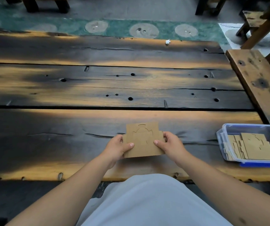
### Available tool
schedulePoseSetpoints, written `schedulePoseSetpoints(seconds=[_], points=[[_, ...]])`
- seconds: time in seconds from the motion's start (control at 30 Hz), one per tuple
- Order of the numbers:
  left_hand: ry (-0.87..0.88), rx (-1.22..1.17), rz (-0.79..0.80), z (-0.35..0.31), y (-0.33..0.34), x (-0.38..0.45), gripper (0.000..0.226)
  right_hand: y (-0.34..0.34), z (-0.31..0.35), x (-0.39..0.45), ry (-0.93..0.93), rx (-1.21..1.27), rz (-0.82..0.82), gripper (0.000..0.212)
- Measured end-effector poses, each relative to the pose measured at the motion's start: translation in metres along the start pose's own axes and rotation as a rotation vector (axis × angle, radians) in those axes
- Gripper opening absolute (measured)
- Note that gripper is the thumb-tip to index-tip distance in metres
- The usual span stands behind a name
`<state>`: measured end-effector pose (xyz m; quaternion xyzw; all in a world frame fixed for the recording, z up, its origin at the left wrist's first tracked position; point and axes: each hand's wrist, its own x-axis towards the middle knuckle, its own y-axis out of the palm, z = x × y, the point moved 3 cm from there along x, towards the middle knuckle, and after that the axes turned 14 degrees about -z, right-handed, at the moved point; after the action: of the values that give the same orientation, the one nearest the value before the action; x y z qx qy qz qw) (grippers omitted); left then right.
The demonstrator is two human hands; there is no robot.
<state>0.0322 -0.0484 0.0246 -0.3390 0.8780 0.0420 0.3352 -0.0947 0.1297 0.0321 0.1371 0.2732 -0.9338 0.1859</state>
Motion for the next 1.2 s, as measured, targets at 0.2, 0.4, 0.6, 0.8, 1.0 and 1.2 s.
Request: schedulePoseSetpoints(seconds=[0.2,0.4,0.6,0.8,1.0,1.2], points=[[0.019,0.025,-0.017,0.000,-0.007,0.001,0.024,0.005,-0.003,-0.003,0.032,-0.024,0.067,0.033],[0.051,0.099,-0.048,0.001,-0.009,0.005,0.022,0.009,-0.004,-0.004,0.068,-0.005,0.038,0.031],[0.056,0.117,-0.013,0.006,-0.012,0.004,0.020,0.013,-0.011,-0.015,0.089,0.019,-0.010,0.031],[0.088,0.183,0.015,0.012,-0.013,0.007,0.022,0.017,-0.018,-0.027,0.105,0.028,-0.047,0.030],[0.131,0.286,0.028,0.013,-0.005,0.010,0.022,0.011,-0.025,-0.035,0.123,0.046,-0.119,0.029],[0.123,0.330,0.057,0.013,0.023,0.006,0.018,-0.010,-0.044,-0.033,0.160,0.049,-0.147,0.029]])
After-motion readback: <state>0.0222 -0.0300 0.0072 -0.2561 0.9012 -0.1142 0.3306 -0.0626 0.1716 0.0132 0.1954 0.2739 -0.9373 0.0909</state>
